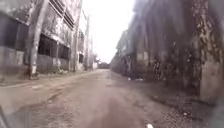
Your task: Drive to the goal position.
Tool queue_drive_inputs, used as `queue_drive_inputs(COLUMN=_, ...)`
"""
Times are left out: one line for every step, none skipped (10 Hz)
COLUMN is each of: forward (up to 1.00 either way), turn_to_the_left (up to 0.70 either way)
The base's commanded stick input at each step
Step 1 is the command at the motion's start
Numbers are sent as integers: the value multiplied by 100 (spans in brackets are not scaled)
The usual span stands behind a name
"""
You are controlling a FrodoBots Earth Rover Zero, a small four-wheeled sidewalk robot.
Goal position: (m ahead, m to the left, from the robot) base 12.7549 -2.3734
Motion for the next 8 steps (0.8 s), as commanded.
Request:
queue_drive_inputs(forward=70, turn_to_the_left=18)
queue_drive_inputs(forward=70, turn_to_the_left=5)
queue_drive_inputs(forward=70, turn_to_the_left=1)
queue_drive_inputs(forward=70, turn_to_the_left=0)
queue_drive_inputs(forward=70, turn_to_the_left=0)
queue_drive_inputs(forward=70, turn_to_the_left=0)
queue_drive_inputs(forward=70, turn_to_the_left=0)
queue_drive_inputs(forward=70, turn_to_the_left=0)
